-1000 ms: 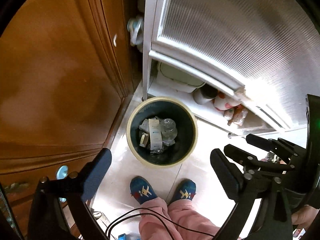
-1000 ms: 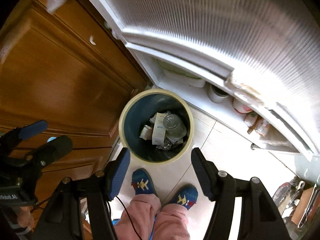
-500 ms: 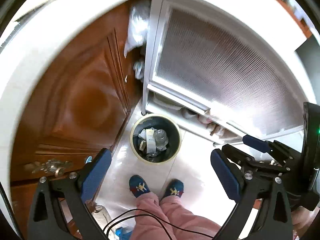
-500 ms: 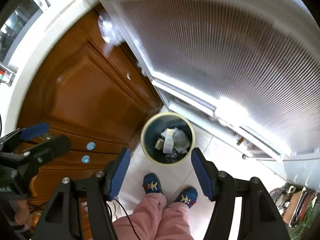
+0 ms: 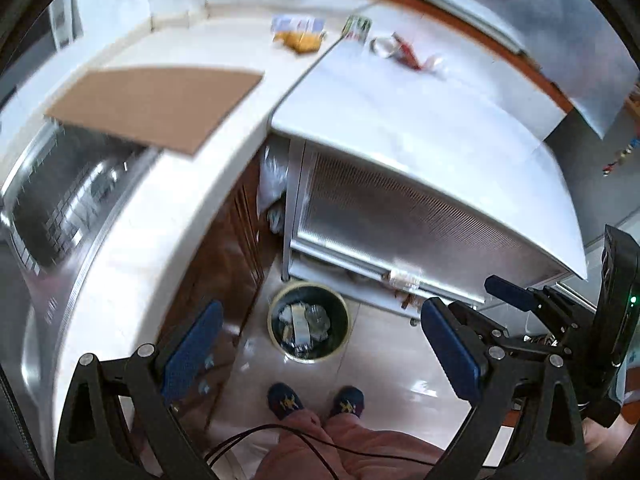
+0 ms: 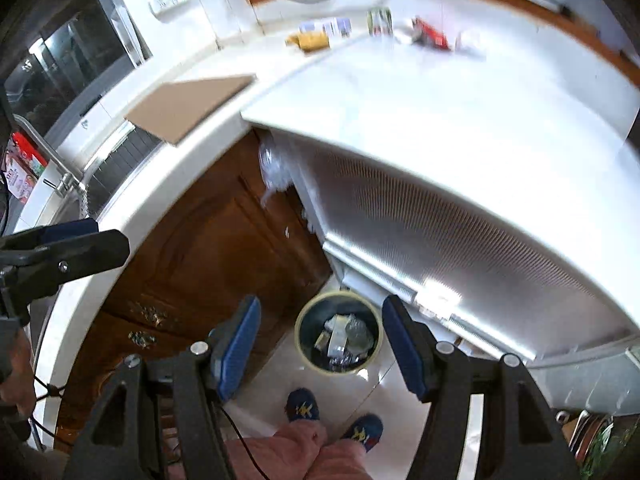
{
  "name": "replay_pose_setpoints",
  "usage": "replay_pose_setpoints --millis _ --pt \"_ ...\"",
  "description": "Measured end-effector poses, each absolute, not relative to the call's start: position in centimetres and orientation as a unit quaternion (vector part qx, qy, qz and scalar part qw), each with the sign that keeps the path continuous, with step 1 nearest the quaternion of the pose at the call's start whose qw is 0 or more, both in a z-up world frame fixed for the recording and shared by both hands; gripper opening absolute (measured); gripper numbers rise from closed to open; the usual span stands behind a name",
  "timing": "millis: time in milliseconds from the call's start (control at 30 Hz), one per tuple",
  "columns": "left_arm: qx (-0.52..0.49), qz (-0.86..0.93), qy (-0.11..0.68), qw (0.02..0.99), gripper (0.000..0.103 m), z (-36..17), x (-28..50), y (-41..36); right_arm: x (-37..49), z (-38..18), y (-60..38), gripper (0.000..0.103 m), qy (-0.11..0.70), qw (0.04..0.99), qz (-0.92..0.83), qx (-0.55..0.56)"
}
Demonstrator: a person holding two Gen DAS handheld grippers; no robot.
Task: Collect trash
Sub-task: 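Raise both empty tools back toward the table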
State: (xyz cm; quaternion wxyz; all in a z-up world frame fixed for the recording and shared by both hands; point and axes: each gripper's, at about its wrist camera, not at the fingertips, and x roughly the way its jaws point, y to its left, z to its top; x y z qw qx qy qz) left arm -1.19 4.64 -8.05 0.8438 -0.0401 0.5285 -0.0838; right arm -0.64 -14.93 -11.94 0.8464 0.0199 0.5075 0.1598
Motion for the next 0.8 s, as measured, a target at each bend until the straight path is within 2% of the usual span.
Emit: replay_pose_setpoints --millis 267,800 --pt "-0.016 -0.114 0.482 0.869 0.099 -3.0 0.0 4.7 -0.4 -6.4 -15.8 0.064 0.450 0.882 0.135 0.026" --pt "-0.032 -0.181 0.428 0.885 0.099 2.6 6.7 3.4 3.4 1.8 -17.6 0.064 0.358 0.931 0.069 0.016"
